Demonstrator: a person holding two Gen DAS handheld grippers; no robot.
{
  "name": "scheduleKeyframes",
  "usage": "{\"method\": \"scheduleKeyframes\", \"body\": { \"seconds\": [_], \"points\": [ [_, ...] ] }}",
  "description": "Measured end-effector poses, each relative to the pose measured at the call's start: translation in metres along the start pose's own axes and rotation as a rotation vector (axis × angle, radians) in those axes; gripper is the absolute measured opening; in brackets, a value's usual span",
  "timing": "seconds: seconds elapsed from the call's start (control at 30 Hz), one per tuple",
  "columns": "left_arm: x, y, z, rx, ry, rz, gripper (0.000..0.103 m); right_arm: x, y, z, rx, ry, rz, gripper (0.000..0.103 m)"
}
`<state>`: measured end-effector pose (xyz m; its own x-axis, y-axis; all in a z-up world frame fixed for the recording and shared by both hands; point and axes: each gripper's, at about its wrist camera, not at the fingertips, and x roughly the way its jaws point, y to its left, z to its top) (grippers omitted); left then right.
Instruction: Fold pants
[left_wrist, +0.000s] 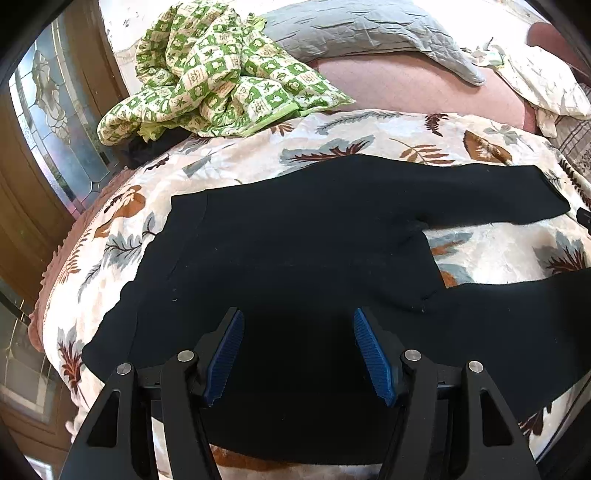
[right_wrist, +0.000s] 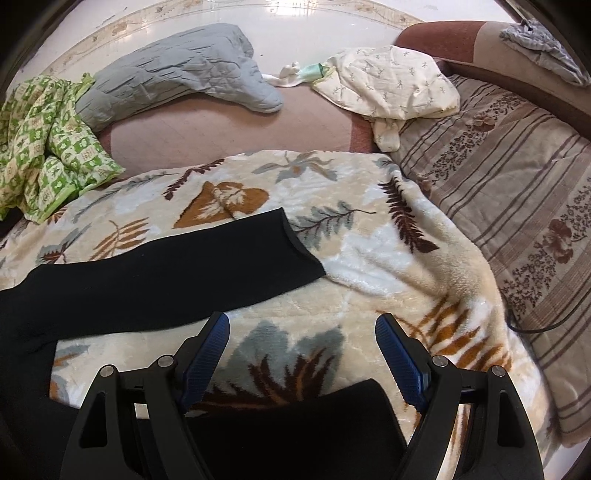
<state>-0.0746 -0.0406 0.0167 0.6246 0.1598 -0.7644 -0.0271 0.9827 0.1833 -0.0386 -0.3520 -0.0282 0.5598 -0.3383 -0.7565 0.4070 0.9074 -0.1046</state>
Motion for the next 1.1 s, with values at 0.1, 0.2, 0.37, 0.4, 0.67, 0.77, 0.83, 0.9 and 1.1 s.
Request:
{"method": "scheduleKeyframes", "body": {
  "seconds": [0.1,0.2,0.37,0.4,0.67,0.77,0.83,0.9,1.1],
  "points": [
    [0.0024,-0.0017,0.0007,0.005,0.005,0.000,0.062,-0.0005,-0.0016,-0.0004,0.007,-0.002,-0.005,0.082],
    [0.0031,-0.0022,0.0012,0.008,0.008,0.001,0.062,-0.0008,-0.0020,-0.0003,0.009,-0.003,-0.021,0.082],
    [0.0034,-0.0025,0.0010,0.007,0.011,-0.001,0.062,-0.0009,-0.0029,-0.0004,0.010,-0.004,-0.032,0.082],
    [0.0036,-0.0024,0.0010,0.007,0.011,0.000,0.062,-0.0007,-0.0029,-0.0003,0.010,-0.004,-0.033,0.082],
    [0.0051,-0.0014,0.0007,0.005,0.019,-0.005,0.062,-0.0008,-0.0029,-0.0002,0.006,-0.011,-0.039,0.082],
    [0.0055,-0.0007,0.0003,0.002,0.019,-0.006,0.062,-0.0009,-0.0034,0.0002,0.006,-0.014,-0.047,0.082],
    [0.0054,-0.0005,0.0001,0.001,0.020,-0.007,0.062,-0.0015,-0.0037,0.0000,0.008,-0.016,-0.048,0.082],
    [0.0054,-0.0002,0.0000,0.000,0.020,-0.008,0.062,-0.0017,-0.0036,0.0001,0.007,-0.015,-0.047,0.082],
    [0.0056,0.0012,-0.0005,-0.006,0.023,-0.012,0.062,-0.0023,-0.0032,0.0000,0.005,-0.015,-0.044,0.082]
  ]
}}
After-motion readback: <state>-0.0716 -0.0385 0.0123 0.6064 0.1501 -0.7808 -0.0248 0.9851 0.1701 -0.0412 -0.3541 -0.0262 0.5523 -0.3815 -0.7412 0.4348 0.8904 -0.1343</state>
